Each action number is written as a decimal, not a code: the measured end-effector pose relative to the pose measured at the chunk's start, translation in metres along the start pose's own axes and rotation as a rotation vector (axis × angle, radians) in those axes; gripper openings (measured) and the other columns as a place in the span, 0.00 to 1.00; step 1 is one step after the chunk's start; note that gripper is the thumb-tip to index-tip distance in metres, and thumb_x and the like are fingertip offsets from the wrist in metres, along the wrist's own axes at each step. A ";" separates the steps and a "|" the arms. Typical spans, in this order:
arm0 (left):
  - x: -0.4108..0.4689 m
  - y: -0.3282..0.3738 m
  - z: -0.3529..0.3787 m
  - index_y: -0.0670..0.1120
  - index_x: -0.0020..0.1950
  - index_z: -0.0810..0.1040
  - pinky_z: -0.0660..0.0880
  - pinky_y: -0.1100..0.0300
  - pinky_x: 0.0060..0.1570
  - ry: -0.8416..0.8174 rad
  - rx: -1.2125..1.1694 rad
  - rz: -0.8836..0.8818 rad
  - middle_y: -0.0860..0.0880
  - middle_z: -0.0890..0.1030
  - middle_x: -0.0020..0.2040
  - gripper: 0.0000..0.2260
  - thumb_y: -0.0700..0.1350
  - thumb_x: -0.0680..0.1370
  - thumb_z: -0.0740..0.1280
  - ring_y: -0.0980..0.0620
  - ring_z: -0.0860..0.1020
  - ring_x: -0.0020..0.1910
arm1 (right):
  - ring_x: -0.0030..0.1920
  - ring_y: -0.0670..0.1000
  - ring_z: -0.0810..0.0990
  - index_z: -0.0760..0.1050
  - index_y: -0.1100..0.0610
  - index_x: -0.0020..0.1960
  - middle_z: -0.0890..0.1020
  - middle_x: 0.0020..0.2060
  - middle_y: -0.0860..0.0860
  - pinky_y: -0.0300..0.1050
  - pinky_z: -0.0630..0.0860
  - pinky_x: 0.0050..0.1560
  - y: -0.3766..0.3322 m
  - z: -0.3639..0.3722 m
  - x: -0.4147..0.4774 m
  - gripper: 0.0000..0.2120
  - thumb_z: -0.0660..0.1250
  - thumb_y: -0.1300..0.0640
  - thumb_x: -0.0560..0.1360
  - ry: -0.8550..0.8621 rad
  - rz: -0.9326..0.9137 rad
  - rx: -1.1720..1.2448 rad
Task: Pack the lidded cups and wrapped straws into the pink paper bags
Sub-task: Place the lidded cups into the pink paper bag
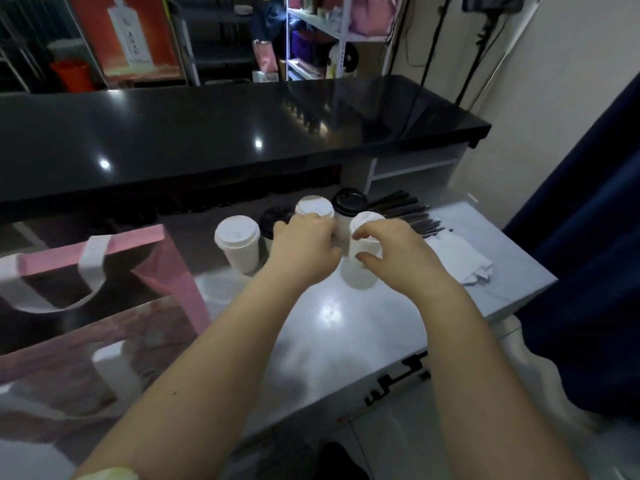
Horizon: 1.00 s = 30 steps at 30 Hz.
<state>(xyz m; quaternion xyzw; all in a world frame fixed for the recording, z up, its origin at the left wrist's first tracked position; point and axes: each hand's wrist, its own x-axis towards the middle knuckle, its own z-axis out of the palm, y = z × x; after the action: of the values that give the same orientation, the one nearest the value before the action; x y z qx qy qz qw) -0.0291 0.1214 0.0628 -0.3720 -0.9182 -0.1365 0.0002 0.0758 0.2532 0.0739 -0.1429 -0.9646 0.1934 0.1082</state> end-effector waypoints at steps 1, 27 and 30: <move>0.008 0.007 0.012 0.50 0.61 0.75 0.64 0.48 0.54 -0.013 -0.005 -0.009 0.49 0.77 0.57 0.15 0.50 0.76 0.62 0.44 0.72 0.58 | 0.63 0.51 0.70 0.77 0.51 0.60 0.78 0.59 0.48 0.50 0.72 0.58 0.016 0.003 0.003 0.15 0.70 0.57 0.74 -0.016 0.008 0.003; 0.064 0.013 0.124 0.51 0.67 0.72 0.63 0.47 0.61 -0.047 0.035 -0.464 0.48 0.74 0.63 0.20 0.47 0.75 0.64 0.44 0.67 0.65 | 0.65 0.62 0.62 0.63 0.53 0.71 0.62 0.69 0.59 0.53 0.66 0.62 0.114 0.104 0.097 0.35 0.73 0.53 0.68 -0.039 0.031 0.060; 0.057 0.006 0.112 0.52 0.65 0.74 0.63 0.48 0.59 0.006 0.022 -0.477 0.49 0.75 0.60 0.20 0.45 0.73 0.64 0.44 0.68 0.63 | 0.64 0.61 0.62 0.65 0.52 0.70 0.64 0.67 0.57 0.53 0.66 0.61 0.093 0.105 0.086 0.34 0.74 0.51 0.68 -0.069 -0.045 0.139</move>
<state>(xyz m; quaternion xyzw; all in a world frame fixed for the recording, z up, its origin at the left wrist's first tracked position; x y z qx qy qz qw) -0.0550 0.1920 -0.0379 -0.1442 -0.9814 -0.1240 -0.0251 -0.0110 0.3270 -0.0456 -0.1067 -0.9550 0.2620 0.0890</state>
